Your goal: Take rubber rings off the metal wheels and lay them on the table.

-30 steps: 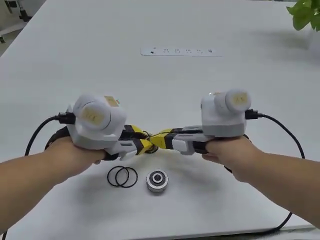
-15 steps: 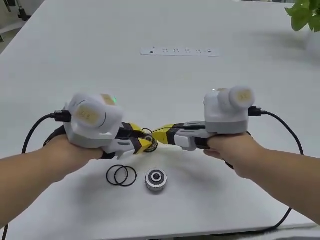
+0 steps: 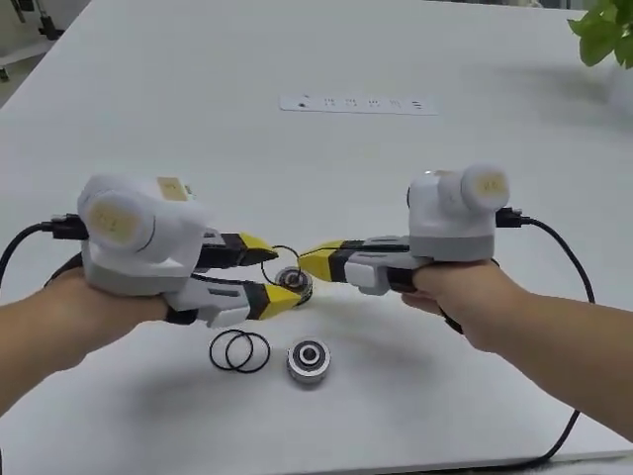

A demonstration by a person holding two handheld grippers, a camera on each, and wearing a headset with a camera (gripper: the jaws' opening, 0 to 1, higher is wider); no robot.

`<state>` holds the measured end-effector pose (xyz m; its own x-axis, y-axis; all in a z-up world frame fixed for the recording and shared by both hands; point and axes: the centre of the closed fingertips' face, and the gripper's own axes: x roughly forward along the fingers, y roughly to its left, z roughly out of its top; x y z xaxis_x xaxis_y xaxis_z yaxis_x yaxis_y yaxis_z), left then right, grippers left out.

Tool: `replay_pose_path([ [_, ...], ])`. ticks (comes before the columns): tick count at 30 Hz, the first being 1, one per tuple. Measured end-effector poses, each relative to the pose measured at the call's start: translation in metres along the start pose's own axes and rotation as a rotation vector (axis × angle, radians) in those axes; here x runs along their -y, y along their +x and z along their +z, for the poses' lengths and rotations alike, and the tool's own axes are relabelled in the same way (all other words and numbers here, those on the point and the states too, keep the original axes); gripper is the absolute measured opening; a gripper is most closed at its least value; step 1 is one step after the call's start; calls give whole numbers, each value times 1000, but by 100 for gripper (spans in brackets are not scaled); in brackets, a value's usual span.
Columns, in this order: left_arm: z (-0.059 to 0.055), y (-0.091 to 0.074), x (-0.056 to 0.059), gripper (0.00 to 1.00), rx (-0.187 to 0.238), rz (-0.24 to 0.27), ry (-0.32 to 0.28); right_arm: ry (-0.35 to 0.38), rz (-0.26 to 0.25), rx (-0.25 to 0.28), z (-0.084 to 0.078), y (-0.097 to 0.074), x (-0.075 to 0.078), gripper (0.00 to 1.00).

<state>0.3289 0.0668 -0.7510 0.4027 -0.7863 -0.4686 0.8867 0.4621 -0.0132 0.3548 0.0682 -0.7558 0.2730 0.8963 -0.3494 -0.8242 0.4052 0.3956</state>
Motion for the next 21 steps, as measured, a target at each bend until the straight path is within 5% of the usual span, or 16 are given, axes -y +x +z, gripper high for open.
replay_pose_path([
  [9, 2, -23, -1, 45, 34, 18, -11, 4, 24, 4, 6, 10, -3, 0],
  [21, -21, -59, -20, 59, 24, 90, -54, -5, 73, -32, -2, 30, -18, 0],
])
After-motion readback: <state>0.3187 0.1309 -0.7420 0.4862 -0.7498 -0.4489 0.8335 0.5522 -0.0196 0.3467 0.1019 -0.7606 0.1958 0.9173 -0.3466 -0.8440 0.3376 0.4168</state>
